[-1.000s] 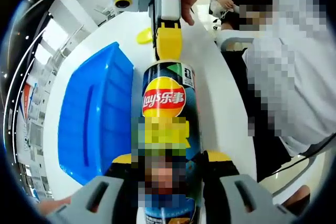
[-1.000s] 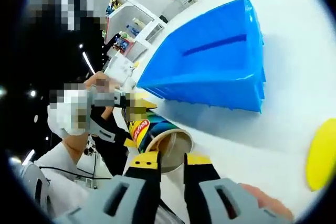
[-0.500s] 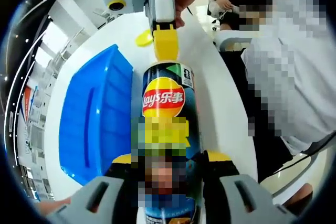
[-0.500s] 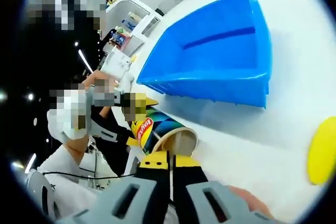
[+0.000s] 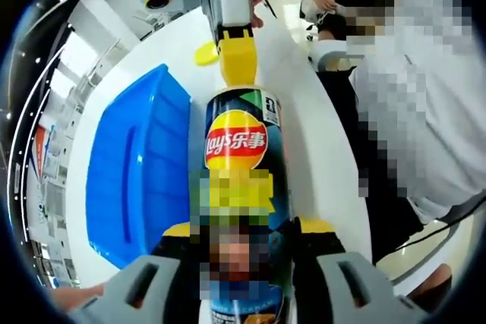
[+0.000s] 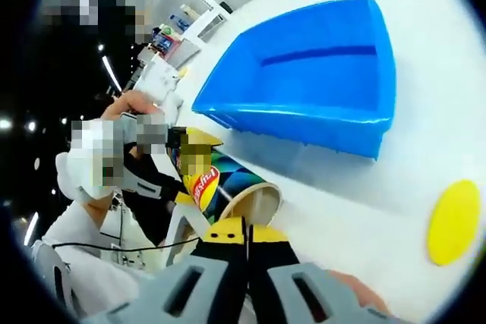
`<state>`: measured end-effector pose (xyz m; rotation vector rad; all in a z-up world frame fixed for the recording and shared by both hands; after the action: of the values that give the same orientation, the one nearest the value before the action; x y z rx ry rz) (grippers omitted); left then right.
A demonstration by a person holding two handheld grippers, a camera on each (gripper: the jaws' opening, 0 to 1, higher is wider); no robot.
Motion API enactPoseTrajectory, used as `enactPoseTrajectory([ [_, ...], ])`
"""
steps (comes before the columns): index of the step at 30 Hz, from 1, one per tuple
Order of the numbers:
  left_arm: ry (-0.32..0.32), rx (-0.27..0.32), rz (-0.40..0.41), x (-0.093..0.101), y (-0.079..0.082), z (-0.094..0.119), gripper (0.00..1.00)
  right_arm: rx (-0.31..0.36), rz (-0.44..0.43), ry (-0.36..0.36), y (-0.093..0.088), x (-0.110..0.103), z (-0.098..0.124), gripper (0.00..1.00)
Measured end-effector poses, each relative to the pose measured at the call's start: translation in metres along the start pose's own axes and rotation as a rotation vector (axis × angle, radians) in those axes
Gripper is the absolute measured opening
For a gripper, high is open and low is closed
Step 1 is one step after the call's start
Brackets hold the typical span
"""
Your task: Open the lid of the chip container on the table, take out the chips, place them into the box in front of the container, and close the lid
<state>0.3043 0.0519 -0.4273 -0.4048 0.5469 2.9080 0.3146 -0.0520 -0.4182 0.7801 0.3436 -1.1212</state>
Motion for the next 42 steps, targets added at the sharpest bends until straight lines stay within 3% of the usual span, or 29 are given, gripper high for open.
enactPoseTrajectory([
  [1,-0.011,-0.019,0.016,0.002,0.0,0.0,0.45,0.003,0.001,-0.003,0.001,0.002,0.0,0.0],
  [13,-0.01,0.016,0.02,-0.001,0.003,-0.002,0.45,-0.036,-0.005,-0.008,0.003,0.01,0.006,0.0],
  [15,-0.011,0.011,0.015,0.0,0.003,-0.002,0.45,-0.043,-0.014,-0.015,-0.005,0.008,0.008,0.0],
  [16,-0.008,0.008,0.027,-0.001,0.002,-0.002,0.45,-0.028,-0.002,-0.054,-0.004,0.014,0.014,0.0],
  [18,-0.003,0.013,0.031,-0.003,-0.002,-0.001,0.45,-0.027,-0.021,-0.054,0.0,0.026,0.022,0.0],
  [23,-0.015,-0.01,0.028,-0.003,-0.001,-0.002,0.45,-0.008,-0.015,-0.06,0.002,0.026,0.023,0.0],
  [28,-0.015,0.014,0.04,-0.003,-0.001,0.0,0.46,-0.003,-0.034,-0.04,0.0,0.03,0.026,0.0],
  [42,-0.014,0.016,0.039,-0.003,0.0,0.0,0.46,0.016,-0.073,-0.083,-0.01,0.049,0.049,0.0],
])
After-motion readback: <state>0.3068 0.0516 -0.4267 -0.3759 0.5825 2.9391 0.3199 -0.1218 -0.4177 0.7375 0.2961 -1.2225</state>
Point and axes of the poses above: the point that each gripper's makers call its tool centre point, and the gripper's own axes: z roughly backward along the fingers, x roughly to its right, y roughly out of its top, the point moved 2 cm from there along z, roughly backward along the fingers, and after that the axes turned 2 degrees about -z, right-handed, at the moved point
